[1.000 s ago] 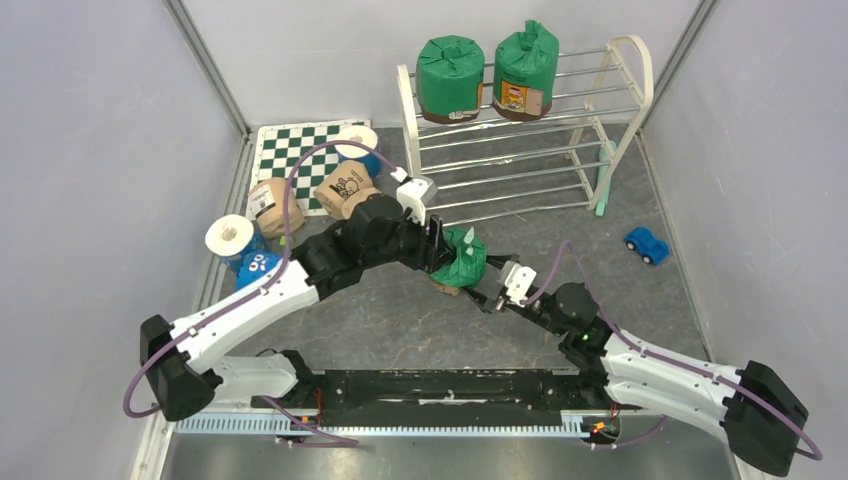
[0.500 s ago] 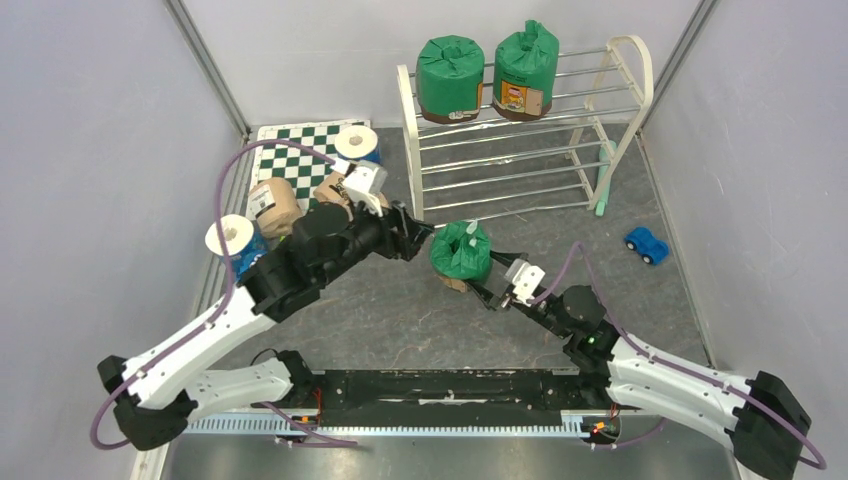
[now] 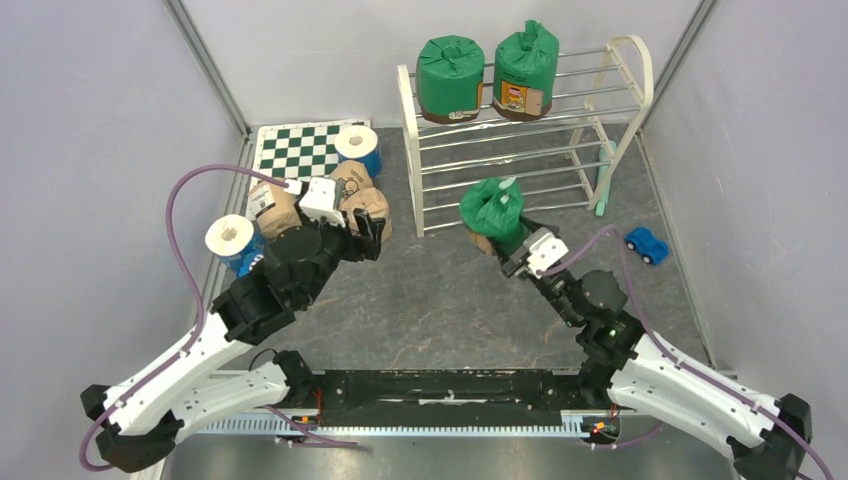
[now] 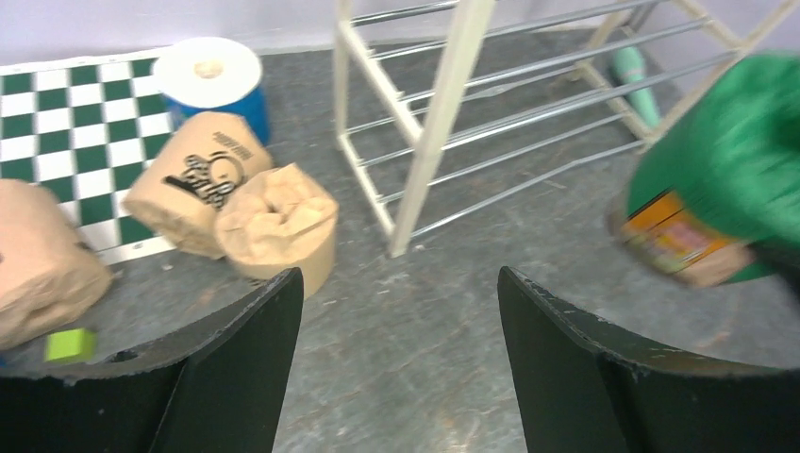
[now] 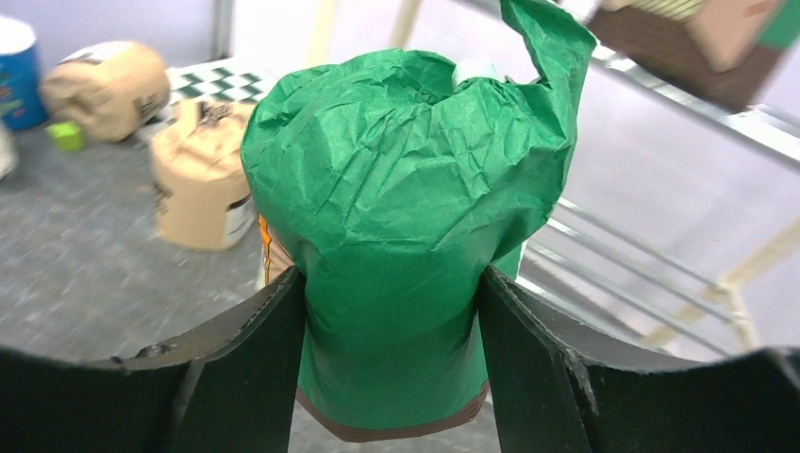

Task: Place and organize the paper towels onto the shelf
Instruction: Pick up the paper towel from the center of the board.

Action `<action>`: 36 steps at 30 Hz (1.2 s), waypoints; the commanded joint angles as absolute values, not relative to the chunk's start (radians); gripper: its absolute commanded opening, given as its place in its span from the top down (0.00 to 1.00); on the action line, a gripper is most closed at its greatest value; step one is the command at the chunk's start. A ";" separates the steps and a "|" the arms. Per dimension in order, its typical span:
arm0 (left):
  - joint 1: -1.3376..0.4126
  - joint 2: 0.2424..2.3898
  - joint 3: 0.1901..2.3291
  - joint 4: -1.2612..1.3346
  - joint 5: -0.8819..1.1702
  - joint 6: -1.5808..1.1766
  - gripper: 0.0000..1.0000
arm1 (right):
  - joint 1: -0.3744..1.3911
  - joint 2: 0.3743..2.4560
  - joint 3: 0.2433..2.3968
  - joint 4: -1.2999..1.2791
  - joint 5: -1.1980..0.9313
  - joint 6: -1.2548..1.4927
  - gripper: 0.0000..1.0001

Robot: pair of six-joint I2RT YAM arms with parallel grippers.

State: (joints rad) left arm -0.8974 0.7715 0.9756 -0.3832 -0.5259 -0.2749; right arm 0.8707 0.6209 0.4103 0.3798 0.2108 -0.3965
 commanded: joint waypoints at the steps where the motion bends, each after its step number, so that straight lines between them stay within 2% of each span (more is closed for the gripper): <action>1: -0.880 0.730 0.950 -0.403 -0.647 -0.178 0.18 | 0.839 0.610 0.562 0.381 0.349 -0.465 0.62; 10: -0.862 0.664 0.901 -0.430 -0.739 -0.116 0.15 | 0.755 0.648 0.766 0.315 0.548 -0.551 0.58; 17: -0.852 0.645 0.875 -0.419 -0.733 -0.116 0.15 | 0.664 0.741 0.925 0.294 0.599 -0.595 0.58; 26: -0.821 0.603 0.865 -0.435 -0.718 -0.111 0.15 | 0.426 0.941 1.159 0.295 0.450 -0.551 0.62; 32: -0.815 0.595 0.863 -0.443 -0.718 -0.106 0.15 | 0.196 1.090 1.292 0.317 0.178 -0.392 0.64; 36: -0.803 0.594 0.858 -0.445 -0.718 -0.103 0.14 | 0.135 1.171 1.342 0.365 0.059 -0.313 0.64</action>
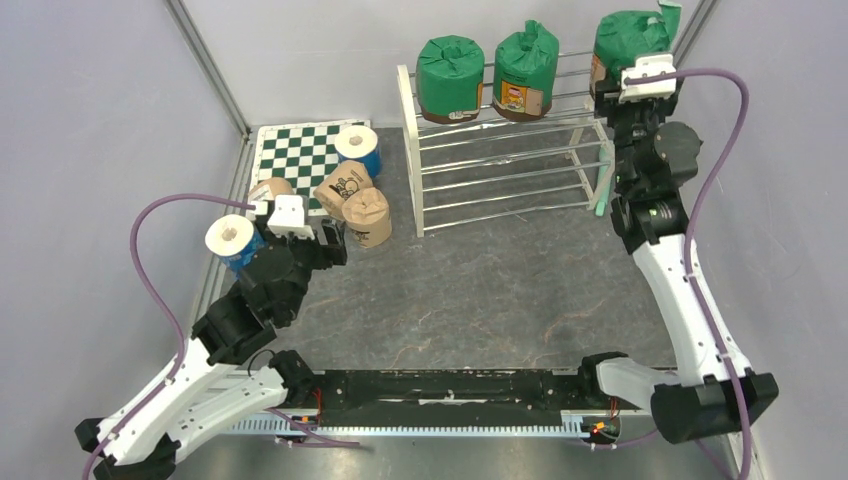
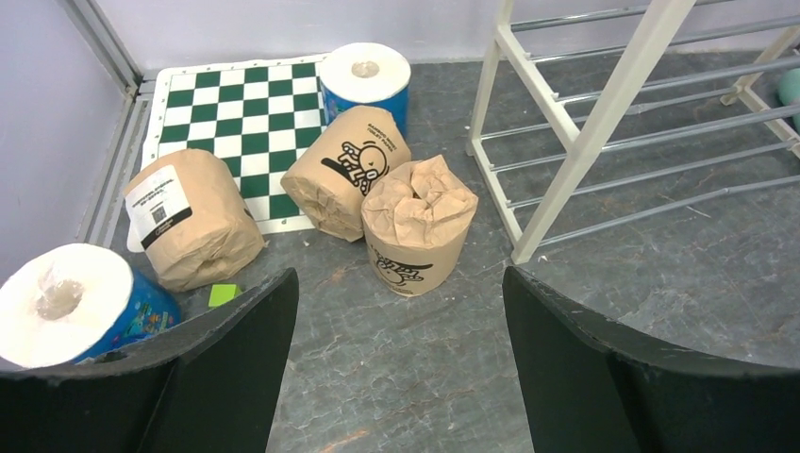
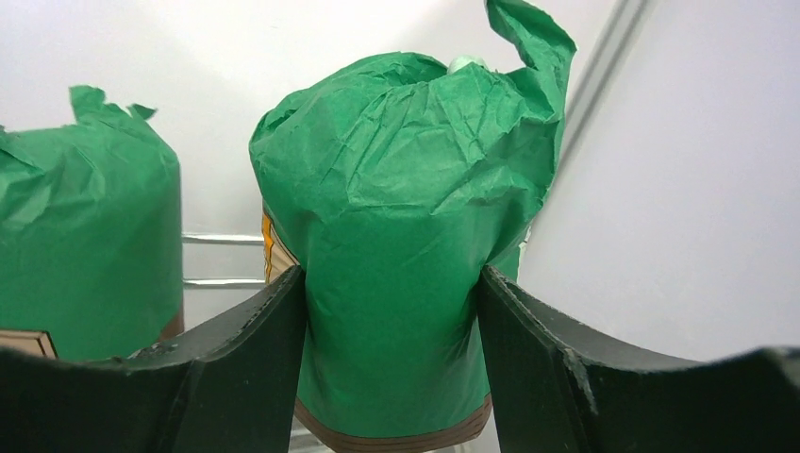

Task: Place and organize the paper towels onto the shelf
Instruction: Pick up the paper towel from the center of the board, then place the paper towel on the shelf.

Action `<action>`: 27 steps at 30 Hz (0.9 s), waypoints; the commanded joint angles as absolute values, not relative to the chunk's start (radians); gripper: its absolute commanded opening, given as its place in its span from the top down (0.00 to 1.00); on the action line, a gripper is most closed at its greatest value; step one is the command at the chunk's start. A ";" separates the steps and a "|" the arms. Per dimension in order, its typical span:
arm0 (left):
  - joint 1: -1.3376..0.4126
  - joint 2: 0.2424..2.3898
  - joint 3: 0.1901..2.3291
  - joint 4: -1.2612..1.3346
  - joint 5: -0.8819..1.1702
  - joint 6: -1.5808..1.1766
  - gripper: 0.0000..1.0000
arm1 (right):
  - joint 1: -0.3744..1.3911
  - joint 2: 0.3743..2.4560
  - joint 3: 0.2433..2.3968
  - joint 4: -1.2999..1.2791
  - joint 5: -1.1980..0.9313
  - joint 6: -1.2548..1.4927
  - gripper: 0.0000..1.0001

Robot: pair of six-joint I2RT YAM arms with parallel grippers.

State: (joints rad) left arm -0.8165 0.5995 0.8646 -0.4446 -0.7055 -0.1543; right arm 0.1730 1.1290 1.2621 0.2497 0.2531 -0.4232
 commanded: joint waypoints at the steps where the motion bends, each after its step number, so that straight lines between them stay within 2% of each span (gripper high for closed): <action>1: -0.797 0.593 0.856 -0.445 -0.717 -0.104 0.14 | 0.123 1.183 1.351 0.376 0.033 -0.298 0.64; 9: -0.742 0.595 0.845 -0.442 -0.671 -0.113 0.14 | 0.076 1.251 1.345 0.461 -0.052 -0.228 0.64; 27: -0.650 0.594 0.821 -0.426 -0.560 -0.139 0.14 | 0.006 1.273 1.137 0.649 -0.143 -0.125 0.62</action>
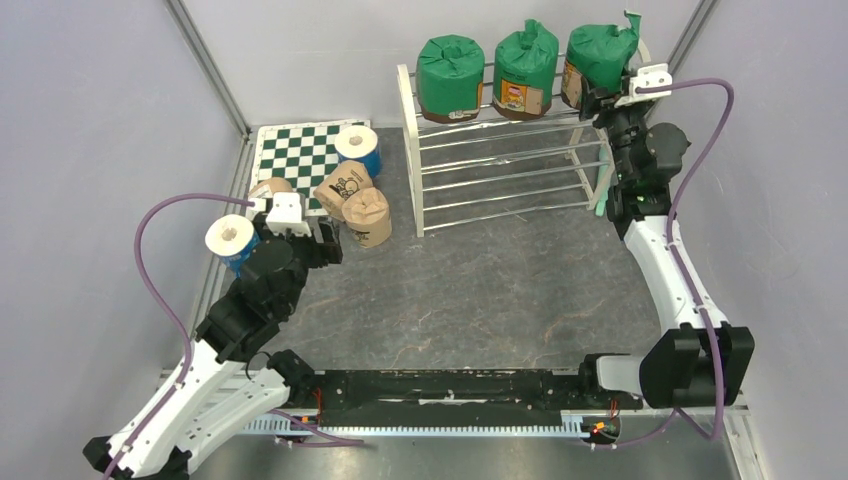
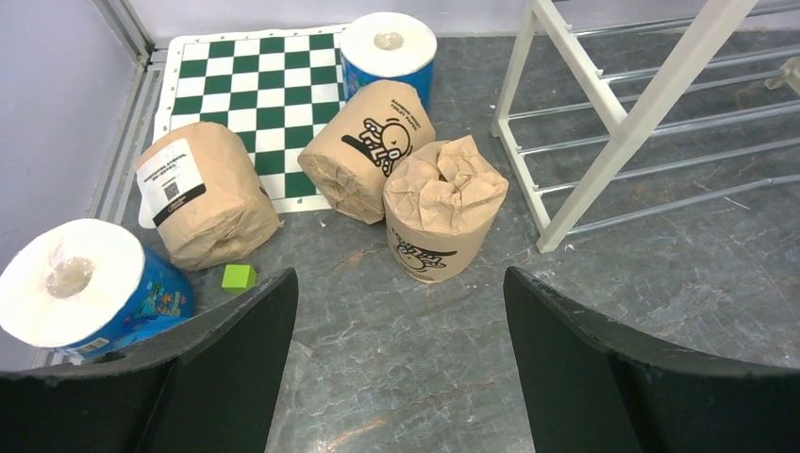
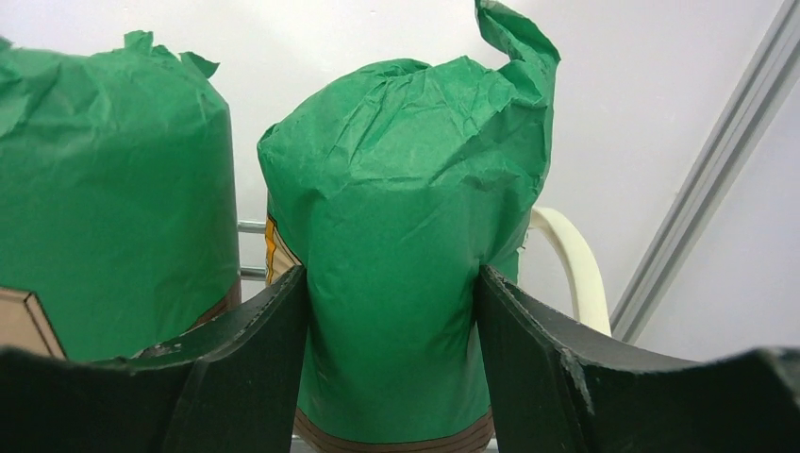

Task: Place and organize the paper towels onto the shelf
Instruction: Place the paper towel on the shelf.

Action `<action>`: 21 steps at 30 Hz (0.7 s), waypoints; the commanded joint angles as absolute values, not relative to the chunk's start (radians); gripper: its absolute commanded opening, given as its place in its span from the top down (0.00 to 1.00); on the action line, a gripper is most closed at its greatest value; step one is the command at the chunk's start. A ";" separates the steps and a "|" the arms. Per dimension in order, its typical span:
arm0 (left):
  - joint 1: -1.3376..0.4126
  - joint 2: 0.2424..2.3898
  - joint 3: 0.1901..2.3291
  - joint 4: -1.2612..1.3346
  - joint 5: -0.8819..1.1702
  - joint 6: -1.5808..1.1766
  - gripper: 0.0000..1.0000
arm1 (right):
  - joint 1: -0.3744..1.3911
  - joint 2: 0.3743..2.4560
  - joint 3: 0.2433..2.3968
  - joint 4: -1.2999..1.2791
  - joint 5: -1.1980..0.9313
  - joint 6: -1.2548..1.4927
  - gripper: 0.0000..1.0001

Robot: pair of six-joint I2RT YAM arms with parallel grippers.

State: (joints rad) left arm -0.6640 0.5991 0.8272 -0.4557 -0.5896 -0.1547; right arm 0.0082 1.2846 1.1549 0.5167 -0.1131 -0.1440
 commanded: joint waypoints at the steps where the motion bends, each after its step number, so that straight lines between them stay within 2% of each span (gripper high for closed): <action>1: -0.648 0.593 0.819 -0.424 -0.556 -0.140 0.14 | 0.006 1.269 1.126 0.654 -0.146 -0.124 0.61; 7: -0.632 0.596 0.813 -0.420 -0.539 -0.140 0.14 | 0.006 1.250 1.077 0.655 -0.151 -0.144 0.50; 11: -0.624 0.597 0.812 -0.416 -0.531 -0.141 0.14 | 0.007 1.216 1.036 0.662 -0.149 -0.144 0.39; 13: -0.620 0.597 0.810 -0.413 -0.526 -0.142 0.14 | 0.006 1.197 1.011 0.674 -0.142 -0.144 0.29; 21: -0.605 0.604 0.810 -0.410 -0.499 -0.149 0.14 | -0.022 1.171 1.000 0.667 -0.129 -0.157 0.04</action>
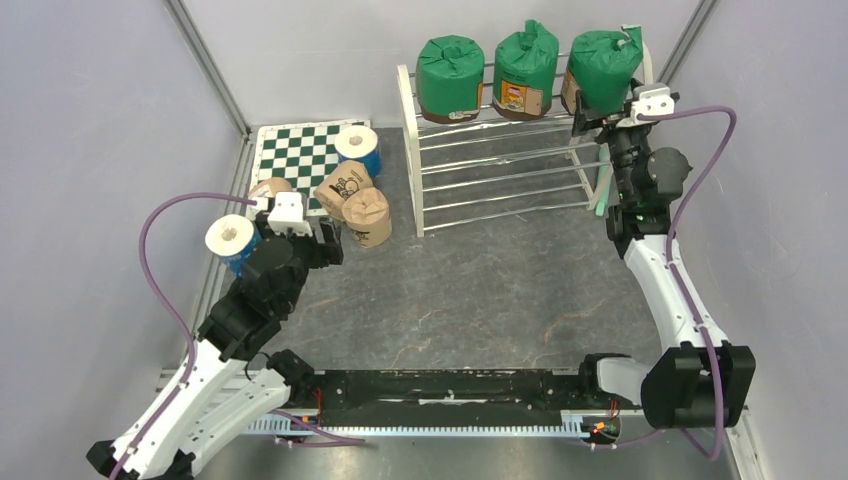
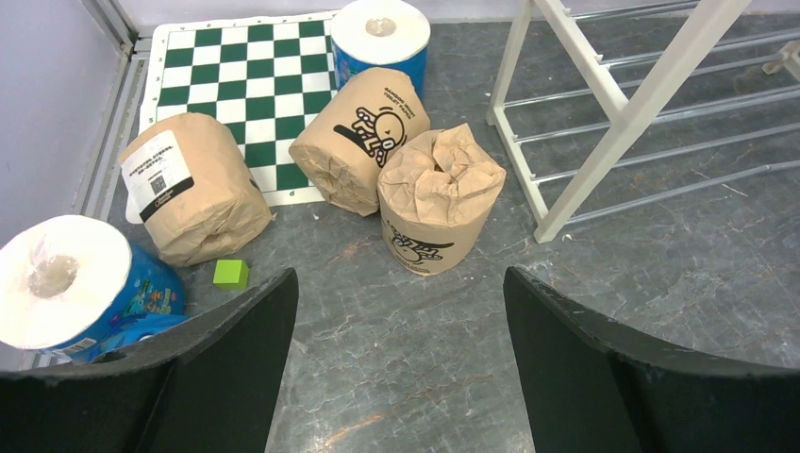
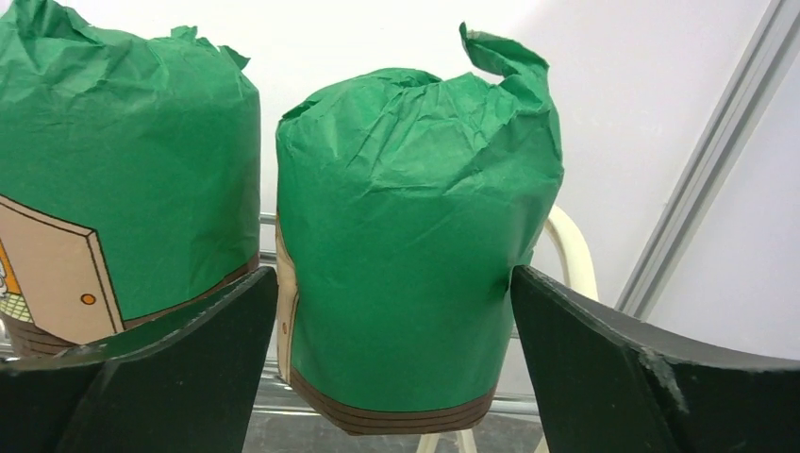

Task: Place and organize the paper towels onto the shelf
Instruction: Place the paper towel on the shelf.

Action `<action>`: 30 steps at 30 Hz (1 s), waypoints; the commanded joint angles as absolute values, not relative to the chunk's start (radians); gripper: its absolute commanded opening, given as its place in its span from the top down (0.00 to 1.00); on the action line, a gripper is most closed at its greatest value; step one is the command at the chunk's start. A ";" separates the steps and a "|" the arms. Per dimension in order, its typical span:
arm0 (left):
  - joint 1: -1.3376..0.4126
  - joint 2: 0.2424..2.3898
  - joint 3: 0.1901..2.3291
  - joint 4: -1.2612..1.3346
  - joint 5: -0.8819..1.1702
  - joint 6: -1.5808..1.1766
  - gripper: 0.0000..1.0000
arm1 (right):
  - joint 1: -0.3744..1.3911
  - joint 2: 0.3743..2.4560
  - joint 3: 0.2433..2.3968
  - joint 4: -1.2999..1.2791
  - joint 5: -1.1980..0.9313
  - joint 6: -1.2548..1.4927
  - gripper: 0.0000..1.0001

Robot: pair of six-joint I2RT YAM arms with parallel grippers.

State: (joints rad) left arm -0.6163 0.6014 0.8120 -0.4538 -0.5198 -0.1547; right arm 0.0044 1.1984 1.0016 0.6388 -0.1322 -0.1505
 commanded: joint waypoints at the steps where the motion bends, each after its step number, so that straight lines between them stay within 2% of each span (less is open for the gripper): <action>1: -0.602 0.604 0.810 -0.410 -0.499 -0.150 0.14 | -0.022 1.169 1.000 0.666 -0.126 -0.156 0.02; 9: -0.588 0.604 0.807 -0.407 -0.479 -0.156 0.14 | -0.025 1.126 0.978 0.649 -0.118 -0.153 0.02; 20: -0.561 0.609 0.806 -0.399 -0.434 -0.172 0.14 | -0.025 0.889 0.888 0.554 -0.169 -0.120 0.02; 26: -0.526 0.629 0.805 -0.393 -0.385 -0.191 0.14 | -0.023 0.743 0.742 0.511 -0.247 -0.016 0.02; 30: -0.499 0.662 0.807 -0.387 -0.337 -0.215 0.13 | -0.012 0.666 0.571 0.587 -0.332 0.112 0.02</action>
